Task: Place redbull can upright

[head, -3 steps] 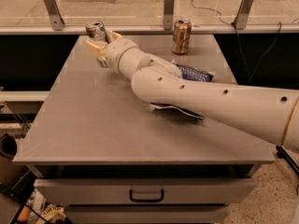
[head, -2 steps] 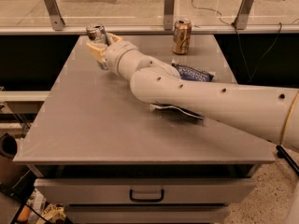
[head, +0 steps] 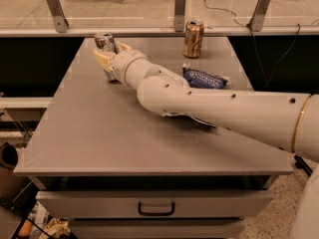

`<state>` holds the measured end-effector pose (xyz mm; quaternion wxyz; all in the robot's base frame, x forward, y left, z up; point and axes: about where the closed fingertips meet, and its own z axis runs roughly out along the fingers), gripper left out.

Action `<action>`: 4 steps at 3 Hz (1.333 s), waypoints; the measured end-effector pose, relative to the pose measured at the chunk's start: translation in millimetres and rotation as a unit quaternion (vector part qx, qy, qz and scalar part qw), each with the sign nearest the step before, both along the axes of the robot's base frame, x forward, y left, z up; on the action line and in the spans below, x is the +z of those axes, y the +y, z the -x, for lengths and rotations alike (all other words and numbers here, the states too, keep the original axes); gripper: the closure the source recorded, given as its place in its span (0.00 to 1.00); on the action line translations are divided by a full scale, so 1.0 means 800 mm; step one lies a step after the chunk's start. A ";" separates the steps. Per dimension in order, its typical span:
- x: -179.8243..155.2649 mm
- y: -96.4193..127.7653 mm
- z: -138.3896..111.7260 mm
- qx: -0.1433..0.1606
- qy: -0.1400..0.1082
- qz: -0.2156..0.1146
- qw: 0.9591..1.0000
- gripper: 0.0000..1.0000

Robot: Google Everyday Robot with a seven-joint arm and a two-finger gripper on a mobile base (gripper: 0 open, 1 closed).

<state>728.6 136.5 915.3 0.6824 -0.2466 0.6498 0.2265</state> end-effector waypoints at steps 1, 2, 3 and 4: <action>-0.008 0.004 -0.002 0.004 -0.002 -0.012 1.000 1.00; -0.020 0.007 -0.001 0.008 -0.004 -0.021 1.000 1.00; -0.019 0.008 -0.001 0.009 -0.004 -0.022 1.000 1.00; -0.016 0.008 -0.001 0.009 -0.004 -0.022 1.000 1.00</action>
Offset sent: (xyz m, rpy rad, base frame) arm 0.0009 0.0053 -0.0309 0.0636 -0.0127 0.0239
